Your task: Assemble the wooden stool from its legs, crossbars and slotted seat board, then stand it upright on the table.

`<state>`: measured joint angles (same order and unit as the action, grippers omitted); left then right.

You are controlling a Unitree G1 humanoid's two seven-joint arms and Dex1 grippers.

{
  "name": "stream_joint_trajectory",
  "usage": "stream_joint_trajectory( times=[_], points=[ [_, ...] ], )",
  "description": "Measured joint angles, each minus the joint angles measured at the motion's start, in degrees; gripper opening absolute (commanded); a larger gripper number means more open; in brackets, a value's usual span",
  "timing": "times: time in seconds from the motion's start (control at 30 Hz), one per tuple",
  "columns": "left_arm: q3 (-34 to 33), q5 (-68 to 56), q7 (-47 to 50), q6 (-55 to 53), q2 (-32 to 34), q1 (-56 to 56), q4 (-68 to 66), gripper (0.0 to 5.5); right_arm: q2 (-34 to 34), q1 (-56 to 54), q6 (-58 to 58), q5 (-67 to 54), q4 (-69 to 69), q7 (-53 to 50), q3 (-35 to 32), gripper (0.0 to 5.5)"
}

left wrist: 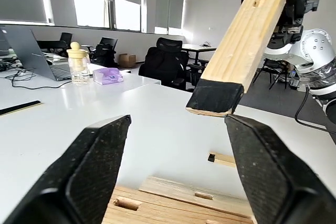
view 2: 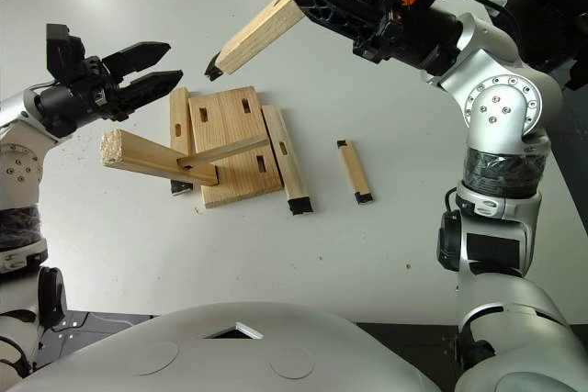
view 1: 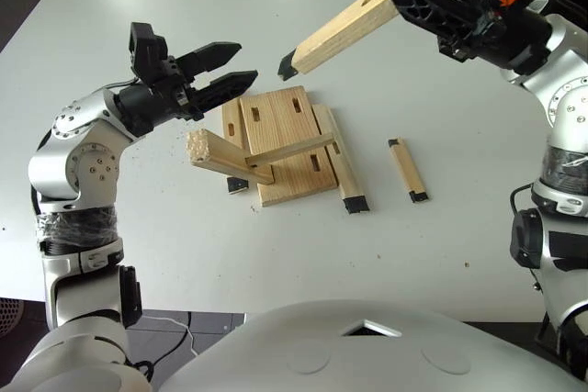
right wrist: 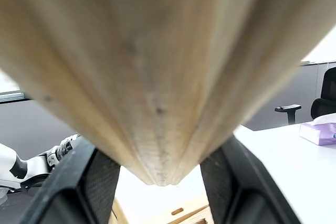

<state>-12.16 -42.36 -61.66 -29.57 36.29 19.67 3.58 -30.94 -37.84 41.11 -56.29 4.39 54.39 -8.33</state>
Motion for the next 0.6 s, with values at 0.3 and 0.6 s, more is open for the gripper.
stream_joint_trajectory(
  times=[0.3,0.6],
  points=[
    [-2.63,3.74,5.72,3.39,0.08,2.3,-6.3,3.74,-2.79,8.38,-12.13,17.97,-1.04,6.97,8.79,2.03],
    [-10.87,3.84,27.58,6.63,-11.8,-2.23,-6.4,3.74,-2.21,12.88,-19.2,25.55,-3.31,14.72,15.71,2.03]
  ],
)
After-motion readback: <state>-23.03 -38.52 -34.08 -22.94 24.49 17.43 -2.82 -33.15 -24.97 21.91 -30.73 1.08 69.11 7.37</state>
